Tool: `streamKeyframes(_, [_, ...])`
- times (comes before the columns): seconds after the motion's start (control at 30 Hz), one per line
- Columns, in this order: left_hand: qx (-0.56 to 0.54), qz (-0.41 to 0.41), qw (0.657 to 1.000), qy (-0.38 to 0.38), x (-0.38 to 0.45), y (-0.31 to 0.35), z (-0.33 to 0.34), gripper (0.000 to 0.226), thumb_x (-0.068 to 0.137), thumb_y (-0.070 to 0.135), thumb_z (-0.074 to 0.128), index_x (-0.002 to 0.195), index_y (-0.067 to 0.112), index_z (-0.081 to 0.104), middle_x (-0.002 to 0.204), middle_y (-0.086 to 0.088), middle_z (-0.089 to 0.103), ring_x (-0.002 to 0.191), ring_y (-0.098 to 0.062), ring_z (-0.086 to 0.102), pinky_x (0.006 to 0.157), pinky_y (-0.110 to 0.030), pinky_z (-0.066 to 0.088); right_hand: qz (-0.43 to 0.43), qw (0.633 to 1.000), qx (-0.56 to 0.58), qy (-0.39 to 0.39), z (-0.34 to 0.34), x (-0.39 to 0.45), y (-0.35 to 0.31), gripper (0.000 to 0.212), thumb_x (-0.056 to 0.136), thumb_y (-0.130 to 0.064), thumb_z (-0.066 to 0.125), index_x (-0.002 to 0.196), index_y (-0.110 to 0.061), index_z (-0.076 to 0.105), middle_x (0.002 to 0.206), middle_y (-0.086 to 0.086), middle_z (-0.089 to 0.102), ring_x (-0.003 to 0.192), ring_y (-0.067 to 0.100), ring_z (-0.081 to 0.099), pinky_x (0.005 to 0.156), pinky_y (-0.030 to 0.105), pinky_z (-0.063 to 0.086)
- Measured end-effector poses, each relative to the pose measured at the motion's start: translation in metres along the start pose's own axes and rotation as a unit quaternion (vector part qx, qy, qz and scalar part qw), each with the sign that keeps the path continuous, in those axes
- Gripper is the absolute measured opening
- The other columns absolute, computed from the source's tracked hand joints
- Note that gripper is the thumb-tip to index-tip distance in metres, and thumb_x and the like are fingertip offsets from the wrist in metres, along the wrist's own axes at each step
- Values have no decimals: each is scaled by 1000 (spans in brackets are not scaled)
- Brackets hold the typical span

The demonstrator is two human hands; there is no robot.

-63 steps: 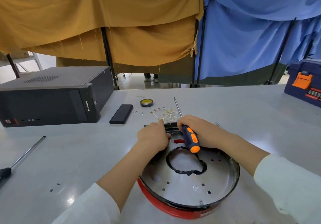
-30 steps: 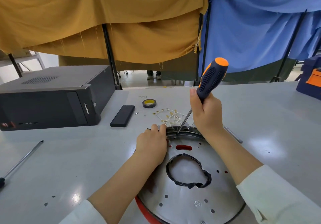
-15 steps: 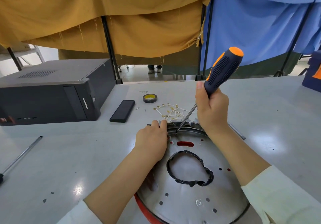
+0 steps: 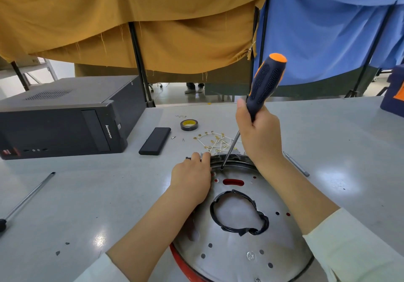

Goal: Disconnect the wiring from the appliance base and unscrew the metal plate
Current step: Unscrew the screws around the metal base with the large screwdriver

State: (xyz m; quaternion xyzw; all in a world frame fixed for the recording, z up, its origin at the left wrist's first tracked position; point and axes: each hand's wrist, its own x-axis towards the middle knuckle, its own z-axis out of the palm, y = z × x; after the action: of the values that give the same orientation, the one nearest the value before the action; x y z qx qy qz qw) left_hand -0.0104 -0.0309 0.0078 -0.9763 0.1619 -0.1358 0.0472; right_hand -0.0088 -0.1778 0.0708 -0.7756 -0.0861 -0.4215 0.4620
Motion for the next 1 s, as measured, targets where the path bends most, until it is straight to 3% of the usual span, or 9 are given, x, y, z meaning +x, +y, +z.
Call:
streamKeyframes(0.13, [4,-3,1000,-4,-1,1,-1,38,98,23,39,134,16,30,119,-4,47,100,-24,57,61,-30,33,-15,996,-83,-30,7,5,-9,40,93,-50,41,59,-30,34,46,-8,40,48,10,47,42,18,28])
streamKeyframes(0.23, [-3,-5,1000,-5,-1,1,-2,37,99,24,38,134,16,30,120,-4,47,102,-24,57,62,-30,33,-15,989,-138,-48,15,10,-16,39,95,-51,40,62,-32,34,49,-10,43,47,9,46,45,27,31])
streamKeyframes(0.43, [-48,0,999,-13,-1,-3,-5,39,100,35,32,136,19,31,123,-3,50,105,-26,57,66,-31,35,-18,972,-233,3,29,14,-20,37,95,-51,37,66,-29,43,51,-9,47,47,10,47,44,23,26])
streamKeyframes(0.57, [-112,6,993,-24,-2,-7,-6,49,98,46,35,140,24,28,130,0,47,113,-24,53,79,-33,42,-24,970,-241,5,33,15,-20,38,95,-50,39,63,-29,39,49,-10,43,45,9,44,43,23,24])
streamKeyframes(0.67, [-141,1,989,-36,0,-9,-7,51,96,46,39,141,27,27,132,1,48,116,-22,51,84,-34,42,-7,981,-192,-21,36,15,-20,40,96,-47,40,61,-31,33,50,-10,41,47,7,43,44,24,23])
streamKeyframes(0.77, [-147,-1,988,-38,0,-10,-7,49,96,47,41,139,27,30,130,2,49,115,-22,52,83,-33,41,21,990,-88,-106,34,23,-19,35,97,-43,41,64,-33,34,53,-11,38,47,2,43,47,22,25])
streamKeyframes(0.9, [-149,2,988,-40,0,-9,-8,49,96,47,41,139,26,30,131,1,49,115,-23,52,82,-33,41,49,957,63,-278,19,39,-17,33,98,-37,45,68,-26,35,52,-13,30,42,3,31,50,25,26])
streamKeyframes(1.0, [-157,-2,987,-42,1,-10,-9,48,95,47,42,137,26,31,129,2,50,113,-23,53,83,-34,41,41,949,67,-306,13,36,-17,34,97,-41,44,70,-22,35,47,-13,31,40,4,32,46,27,30])
